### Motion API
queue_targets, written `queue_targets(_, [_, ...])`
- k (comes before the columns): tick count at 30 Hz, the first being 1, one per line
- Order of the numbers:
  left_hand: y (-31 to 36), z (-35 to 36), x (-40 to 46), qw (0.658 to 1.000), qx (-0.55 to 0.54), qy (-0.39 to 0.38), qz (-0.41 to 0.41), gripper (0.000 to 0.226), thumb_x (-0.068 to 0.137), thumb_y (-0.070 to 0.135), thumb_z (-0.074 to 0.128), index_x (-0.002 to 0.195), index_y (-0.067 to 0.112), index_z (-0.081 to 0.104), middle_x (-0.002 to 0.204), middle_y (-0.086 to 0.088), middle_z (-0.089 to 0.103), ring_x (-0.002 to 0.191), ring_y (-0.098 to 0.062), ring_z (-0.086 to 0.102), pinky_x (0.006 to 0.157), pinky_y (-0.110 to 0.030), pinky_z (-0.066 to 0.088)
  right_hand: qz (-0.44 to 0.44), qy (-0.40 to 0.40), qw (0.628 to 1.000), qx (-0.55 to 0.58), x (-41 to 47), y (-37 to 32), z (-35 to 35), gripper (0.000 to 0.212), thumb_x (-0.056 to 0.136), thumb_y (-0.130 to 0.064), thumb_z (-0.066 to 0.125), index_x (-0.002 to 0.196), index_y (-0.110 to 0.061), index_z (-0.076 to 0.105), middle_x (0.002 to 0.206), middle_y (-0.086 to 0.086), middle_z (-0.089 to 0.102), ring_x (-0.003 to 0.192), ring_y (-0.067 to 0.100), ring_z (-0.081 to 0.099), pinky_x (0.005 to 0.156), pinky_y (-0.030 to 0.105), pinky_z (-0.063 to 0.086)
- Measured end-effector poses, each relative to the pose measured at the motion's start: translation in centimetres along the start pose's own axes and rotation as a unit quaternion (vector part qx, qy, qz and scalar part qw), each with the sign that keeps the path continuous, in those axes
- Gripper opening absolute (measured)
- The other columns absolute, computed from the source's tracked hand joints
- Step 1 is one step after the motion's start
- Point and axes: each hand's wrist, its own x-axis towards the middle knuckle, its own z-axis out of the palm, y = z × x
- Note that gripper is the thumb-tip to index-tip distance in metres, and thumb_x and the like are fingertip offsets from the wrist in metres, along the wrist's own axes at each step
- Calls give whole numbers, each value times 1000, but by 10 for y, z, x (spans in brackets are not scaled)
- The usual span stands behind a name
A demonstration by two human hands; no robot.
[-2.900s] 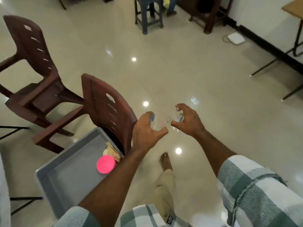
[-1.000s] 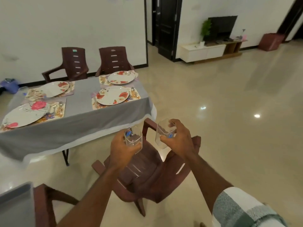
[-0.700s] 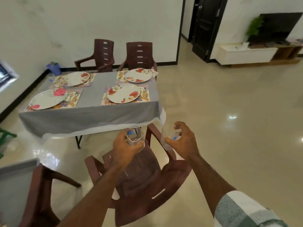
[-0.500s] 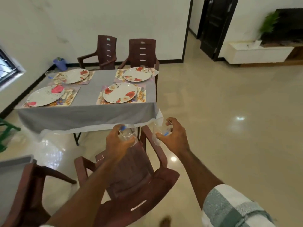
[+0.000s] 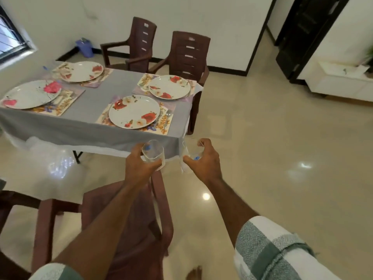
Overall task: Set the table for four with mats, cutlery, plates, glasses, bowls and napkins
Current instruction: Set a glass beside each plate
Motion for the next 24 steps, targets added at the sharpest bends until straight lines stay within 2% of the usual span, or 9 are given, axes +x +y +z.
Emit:
queue_targets(4, [6,25,41,999,2,43,-25,61,65,26,93,118,26,63,111,10,67,100,-11,63,82,-26,53,-15,-44,999,12,70,6,7,71,66,-48,83,122,-34,42,115,-12,55,106,17,58,87,38,58])
queue_targets(9, [16,59,102,996,12,79,-41,59,69,19,90,121,23,63,111,11,66,100,-7,60,80,-10,45,-52,-85,995,17,173,22,29,66,66,-46,85,112,-35,40,113,-9,56,104,19,58,87,43,56])
queue_targets(11, [16,72,128,995,23,85,-51,60,69,19,90,122,23,63,111,11,65,99,-7,60,75,-6,43,-69,-98,992,27,217,27,38,71,67,-45,87,120,-32,41,114,-6,57,104,18,58,87,41,56])
queue_targets(15, [13,96,172,990,37,109,-86,60,72,21,88,125,24,60,114,17,61,105,-8,59,76,-5,41,-91,-123,987,49,298,33,58,84,69,-46,87,139,-28,43,125,-2,59,115,15,54,97,38,52])
queue_targets(20, [18,113,219,981,48,146,-116,63,75,21,88,131,20,58,123,13,61,110,-7,56,82,-5,42,-115,-151,981,29,373,30,91,94,62,-60,87,140,-28,45,139,-3,57,129,20,52,105,43,48])
queue_targets(22, [14,115,240,980,47,154,-121,66,72,22,89,131,19,58,125,10,63,112,-9,58,87,-13,48,-115,-158,980,24,398,27,106,97,61,-62,86,140,-27,44,138,-3,58,128,20,52,104,41,47])
queue_targets(24, [8,115,261,979,43,156,-124,66,69,22,92,126,21,60,123,8,65,112,-11,58,82,-11,47,-118,-160,980,18,421,26,123,95,59,-62,87,137,-26,45,133,-2,61,124,20,55,101,41,49])
